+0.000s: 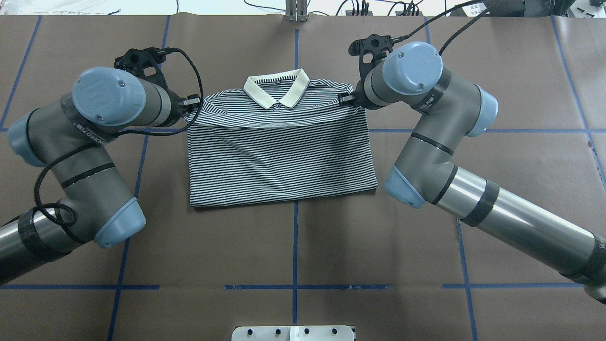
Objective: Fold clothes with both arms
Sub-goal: 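Lift the hem with both grippers and fold it toward the collar, then release the hem and raise both grippers away from the folded shirt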
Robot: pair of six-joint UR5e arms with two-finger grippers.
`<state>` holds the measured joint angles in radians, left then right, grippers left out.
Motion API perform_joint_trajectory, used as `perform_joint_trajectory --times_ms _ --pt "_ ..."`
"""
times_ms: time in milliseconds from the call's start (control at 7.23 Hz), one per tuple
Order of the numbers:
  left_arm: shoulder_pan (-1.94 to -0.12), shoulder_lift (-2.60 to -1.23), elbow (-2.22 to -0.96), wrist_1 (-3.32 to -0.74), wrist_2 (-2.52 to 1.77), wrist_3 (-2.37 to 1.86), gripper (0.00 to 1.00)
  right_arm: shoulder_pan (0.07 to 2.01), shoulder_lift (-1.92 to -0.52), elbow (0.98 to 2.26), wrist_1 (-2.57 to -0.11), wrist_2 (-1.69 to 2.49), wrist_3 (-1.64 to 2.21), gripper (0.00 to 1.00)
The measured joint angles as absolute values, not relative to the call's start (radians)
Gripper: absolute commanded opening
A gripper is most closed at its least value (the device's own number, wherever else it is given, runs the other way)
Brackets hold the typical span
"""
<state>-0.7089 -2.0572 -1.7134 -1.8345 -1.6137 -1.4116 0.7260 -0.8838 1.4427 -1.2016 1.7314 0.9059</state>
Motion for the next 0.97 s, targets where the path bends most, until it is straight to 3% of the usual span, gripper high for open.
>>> perform_joint_trajectory --times_ms 415,969 --pt "-0.720 -2.079 -1.520 -1.994 -1.614 -1.410 0.00 0.766 -0.774 1.280 -1.198 1.730 0.866 0.00" --pt "-0.724 -2.120 -1.469 -2.017 -1.614 -1.409 0.00 0.777 -0.684 1.113 -1.142 1.727 0.852 0.00"
